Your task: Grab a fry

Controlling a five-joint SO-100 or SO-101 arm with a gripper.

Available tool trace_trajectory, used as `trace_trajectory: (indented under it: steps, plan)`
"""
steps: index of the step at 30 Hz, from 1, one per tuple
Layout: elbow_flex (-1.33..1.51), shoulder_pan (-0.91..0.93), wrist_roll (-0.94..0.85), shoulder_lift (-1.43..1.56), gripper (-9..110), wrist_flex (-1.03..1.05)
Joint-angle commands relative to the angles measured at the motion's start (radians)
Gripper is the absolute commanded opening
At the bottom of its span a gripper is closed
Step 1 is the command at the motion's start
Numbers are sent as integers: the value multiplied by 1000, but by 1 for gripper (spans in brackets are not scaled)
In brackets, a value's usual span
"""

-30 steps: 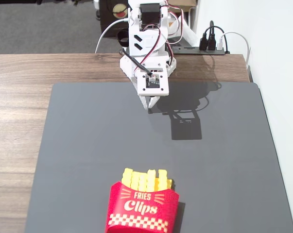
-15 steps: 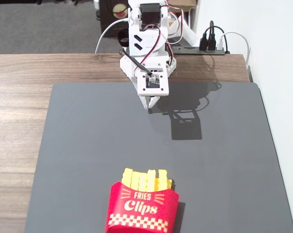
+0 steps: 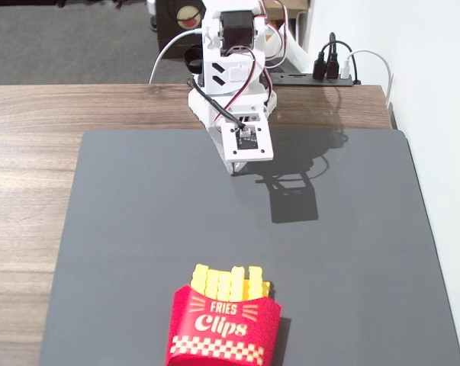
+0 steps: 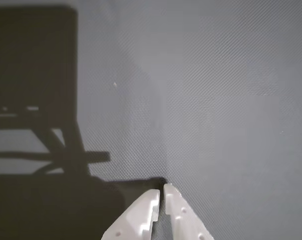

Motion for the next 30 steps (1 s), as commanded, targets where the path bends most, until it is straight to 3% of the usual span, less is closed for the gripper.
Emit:
trace_trajectory:
  steps: [1, 15, 23, 30]
  plan:
    - [-115, 15, 25, -95, 1, -18]
    - [-581, 51, 78, -568, 2, -6]
    - [-824, 89, 67, -841, 22, -32]
    - [-1006, 38, 115, -1058, 25, -66]
